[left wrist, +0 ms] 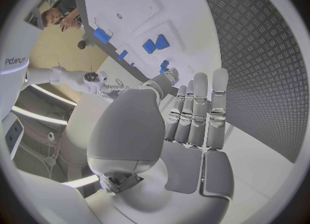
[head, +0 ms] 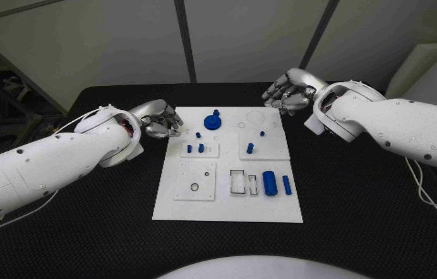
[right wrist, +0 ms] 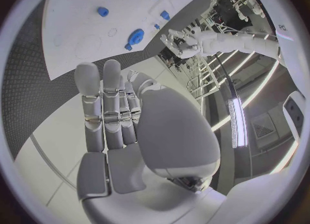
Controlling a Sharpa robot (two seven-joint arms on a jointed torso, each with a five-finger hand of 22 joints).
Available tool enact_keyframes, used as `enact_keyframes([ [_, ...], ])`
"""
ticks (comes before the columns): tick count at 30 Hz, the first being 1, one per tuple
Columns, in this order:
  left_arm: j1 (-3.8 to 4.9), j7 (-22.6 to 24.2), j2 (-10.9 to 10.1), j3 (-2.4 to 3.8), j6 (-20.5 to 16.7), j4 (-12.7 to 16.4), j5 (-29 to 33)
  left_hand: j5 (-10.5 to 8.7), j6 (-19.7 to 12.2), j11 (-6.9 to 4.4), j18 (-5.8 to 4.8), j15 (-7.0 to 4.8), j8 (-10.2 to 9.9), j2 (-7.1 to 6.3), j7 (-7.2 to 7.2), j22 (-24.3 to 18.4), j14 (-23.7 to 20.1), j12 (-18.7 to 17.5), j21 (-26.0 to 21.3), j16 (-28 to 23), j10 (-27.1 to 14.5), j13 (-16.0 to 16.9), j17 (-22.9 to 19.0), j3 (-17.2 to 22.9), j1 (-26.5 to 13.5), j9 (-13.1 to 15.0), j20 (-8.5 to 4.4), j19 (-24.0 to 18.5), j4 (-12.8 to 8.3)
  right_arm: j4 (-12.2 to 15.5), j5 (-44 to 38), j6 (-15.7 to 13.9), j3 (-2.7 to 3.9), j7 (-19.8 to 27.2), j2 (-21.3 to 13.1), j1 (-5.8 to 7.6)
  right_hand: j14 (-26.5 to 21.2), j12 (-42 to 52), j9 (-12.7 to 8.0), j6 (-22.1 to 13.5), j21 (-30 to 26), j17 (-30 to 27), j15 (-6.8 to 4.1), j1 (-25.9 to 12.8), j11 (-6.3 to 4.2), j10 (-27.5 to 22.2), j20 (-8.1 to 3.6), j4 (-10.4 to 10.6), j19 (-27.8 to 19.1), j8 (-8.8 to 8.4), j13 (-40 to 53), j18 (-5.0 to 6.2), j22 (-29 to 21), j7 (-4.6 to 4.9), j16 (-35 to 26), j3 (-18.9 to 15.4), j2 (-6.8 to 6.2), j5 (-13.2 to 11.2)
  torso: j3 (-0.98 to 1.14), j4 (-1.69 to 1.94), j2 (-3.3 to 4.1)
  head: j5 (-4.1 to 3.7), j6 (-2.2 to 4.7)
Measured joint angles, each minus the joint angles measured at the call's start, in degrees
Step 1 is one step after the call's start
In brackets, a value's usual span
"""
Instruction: Assemble the parts on the task board
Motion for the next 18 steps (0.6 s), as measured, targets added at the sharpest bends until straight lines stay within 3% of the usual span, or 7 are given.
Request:
enact_keyframes([
  [1, 0.0, 0.32, -0.5, 0.01, -0.29, 0.43, 1.98, 0.0, 0.12, 0.03, 0.96, 0.11, 0.24, -0.04, 0.12, -0.49, -0.31, 0.39, -0.87, -0.99, -0.36, 0.04, -0.63, 0.0, 0.04, -0.09, 0.13, -0.72, 0.0, 0.68, -1.89, 0.35, -0.06, -0.47, -0.35, -0.13, 0.0, 0.0, 0.0, 0.02, 1.08, 0.28, 0.0, 0.0, -0.22, -0.22, 0.0, -0.13, 0.0, 0.0, -0.27, 0.0, 1.22, 0.04, 0.33, 0.13, 0.0, -0.42, -0.02, -0.01, 0.01, -0.15, 0.17],
  [3, 0.0, 1.25, -1.38, 0.02, -1.27, 1.3, 6.0, 0.0, 0.4, 0.27, 0.94, 0.4, 0.42, -0.04, 0.4, -1.0, -0.77, 1.06, -1.65, -2.21, -0.61, 0.12, -1.42, 0.0, 0.04, -0.16, 0.33, -1.11, 0.0, 1.98, -5.69, 0.97, -0.22, -1.51, -0.93, -0.63, 0.0, -0.51, -0.13, -0.18, 7.64, 3.78, 0.0, -0.09, -0.28, -1.4, 0.08, 0.31, 1.64, -0.23, -1.22, -1.78, 9.01, 0.14, 5.4, 0.57, -0.09, -1.39, -0.05, -0.08, -0.01, -0.4, 0.48],
  [7, -0.4, 4.93, -2.44, 0.02, -5.35, 3.66, 15.45, 0.0, 0.88, 0.45, 0.88, 0.72, 1.05, -0.01, 0.57, -1.42, -2.16, 2.66, -2.27, -3.19, -0.78, 0.49, -2.08, -0.47, 0.01, -0.23, 0.64, -1.41, 0.47, 3.3, -13.24, 2.12, -0.54, -3.83, -1.71, -2.44, 0.0, -0.67, -0.23, -1.08, 16.6, 12.07, 0.0, -1.2, 0.45, -2.5, 0.34, 0.84, 3.38, -0.83, -3.21, -3.12, 19.25, 0.17, 18.24, 1.62, -1.2, -2.04, -0.22, -0.2, -0.18, -0.97, 0.99],
  [13, -1.73, 12.95, -3.68, -0.07, -11.92, 7.09, 32.72, 0.0, 1.68, -0.2, 0.85, 0.51, 1.76, 1.41, 0.45, -1.95, -2.36, 5.1, -2.93, -3.19, -0.12, 1.02, -2.38, -1.19, -1.41, -0.3, 0.85, -1.62, 1.19, 3.37, -22.0, 2.85, -0.57, -6.72, -0.96, -4.78, 0.0, -0.28, -0.14, -0.72, 21.46, 15.7, 0.0, -1.66, 0.53, -2.58, 0.58, 1.15, 3.62, -0.83, -5.04, -3.11, 24.91, 0.23, 23.85, 2.37, -1.66, -2.56, -0.4, -0.31, -0.42, -1.1, 1.67],
  [16, -1.96, 16.79, -3.92, -0.06, -13.69, 8.24, 39.75, 0.0, 1.84, -0.2, 0.83, 0.51, 1.76, 1.4, 0.4, -2.07, -2.36, 5.33, -2.93, -3.19, -0.12, 1.02, -2.47, -1.19, -1.41, -0.3, 0.85, -1.62, 1.19, 3.3, -25.1, 3.19, -0.63, -7.64, -0.11, -5.62, 0.0, -0.28, -0.06, -0.26, 23.07, 16.71, 0.0, -1.66, 0.53, -2.58, 0.67, 1.1, 3.7, -0.83, -5.72, -4.02, 26.88, -0.23, 25.53, 2.75, -1.66, -2.85, -0.54, -0.32, -0.53, -0.91, 1.58],
  [17, -2.0, 17.78, -3.93, -0.06, -14.05, 8.5, 41.39, 0.0, 1.84, -0.2, -1.71, 0.51, 1.86, 1.4, 0.4, -2.12, -2.36, 5.49, -2.93, -3.19, -0.12, 1.02, -2.47, -1.19, -1.41, -0.3, 0.86, -1.62, 1.19, 3.29, -25.86, 3.31, -0.63, -7.87, 0.08, -5.8, 0.0, -0.28, -0.06, -0.15, 23.52, 16.86, 0.0, -1.66, 0.53, -2.58, 0.67, 1.09, 3.7, -0.83, -5.96, -4.01, 27.4, -0.34, 25.86, 2.76, -1.66, -2.85, -0.64, -0.29, -0.57, -0.9, 1.44],
  [18, -2.05, 18.68, -3.95, -0.06, -14.35, 8.76, 42.92, 0.0, 1.84, -0.2, -2.16, 0.51, 1.99, 1.4, 0.4, -2.18, -2.36, 5.49, -3.16, -3.18, -0.12, 1.02, -2.54, -1.18, -1.41, -0.3, 0.85, -1.62, 1.19, 3.25, -26.6, 3.44, -0.63, -8.1, 0.25, -5.97, 0.0, -0.28, -0.06, -0.15, 23.88, 16.9, 0.0, -1.66, 0.52, -2.56, 0.67, 1.02, 3.7, -0.83, -6.25, -4.02, 27.84, -0.34, 25.99, 2.82, -1.66, -2.85, -0.71, -0.24, -0.59, -0.9, 1.36],
])
